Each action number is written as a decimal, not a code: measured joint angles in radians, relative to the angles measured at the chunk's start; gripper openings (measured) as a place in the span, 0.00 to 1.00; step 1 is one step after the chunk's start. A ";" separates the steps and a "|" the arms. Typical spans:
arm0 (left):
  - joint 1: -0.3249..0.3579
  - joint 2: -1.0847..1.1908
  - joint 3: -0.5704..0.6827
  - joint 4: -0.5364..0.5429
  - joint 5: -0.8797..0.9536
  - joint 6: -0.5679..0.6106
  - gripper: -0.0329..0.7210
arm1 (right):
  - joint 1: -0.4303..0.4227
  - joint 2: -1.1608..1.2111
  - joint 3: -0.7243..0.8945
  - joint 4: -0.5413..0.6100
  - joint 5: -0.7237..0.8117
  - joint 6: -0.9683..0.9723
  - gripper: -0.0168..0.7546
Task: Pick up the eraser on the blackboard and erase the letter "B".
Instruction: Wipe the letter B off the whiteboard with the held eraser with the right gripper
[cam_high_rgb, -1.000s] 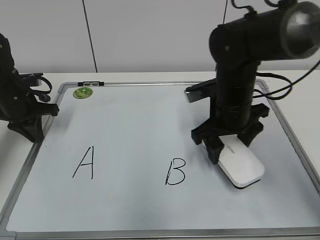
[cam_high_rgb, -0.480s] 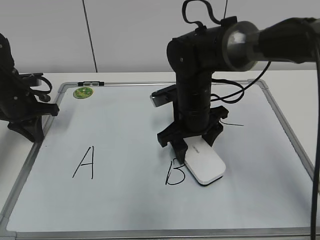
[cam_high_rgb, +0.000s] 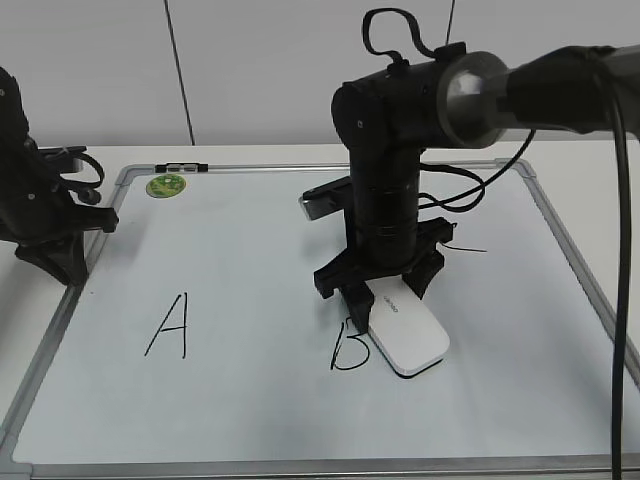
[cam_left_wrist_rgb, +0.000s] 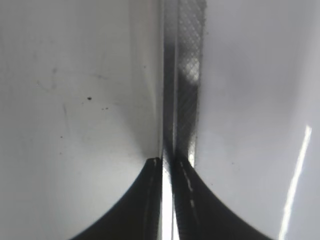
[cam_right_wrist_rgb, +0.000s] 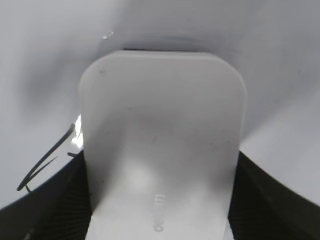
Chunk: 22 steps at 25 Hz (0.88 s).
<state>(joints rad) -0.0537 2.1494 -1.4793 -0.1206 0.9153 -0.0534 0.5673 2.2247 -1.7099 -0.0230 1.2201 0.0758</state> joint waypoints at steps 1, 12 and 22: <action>0.000 0.000 0.000 0.000 0.000 0.000 0.15 | 0.000 0.000 0.000 0.000 0.000 0.000 0.70; 0.000 0.000 0.000 0.000 0.000 0.000 0.15 | 0.054 0.002 0.000 0.044 -0.002 -0.013 0.70; 0.000 0.000 0.000 0.000 0.000 0.000 0.15 | 0.106 0.004 0.000 0.080 -0.005 -0.024 0.70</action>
<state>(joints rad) -0.0537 2.1494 -1.4793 -0.1206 0.9153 -0.0534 0.6730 2.2285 -1.7099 0.0571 1.2146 0.0522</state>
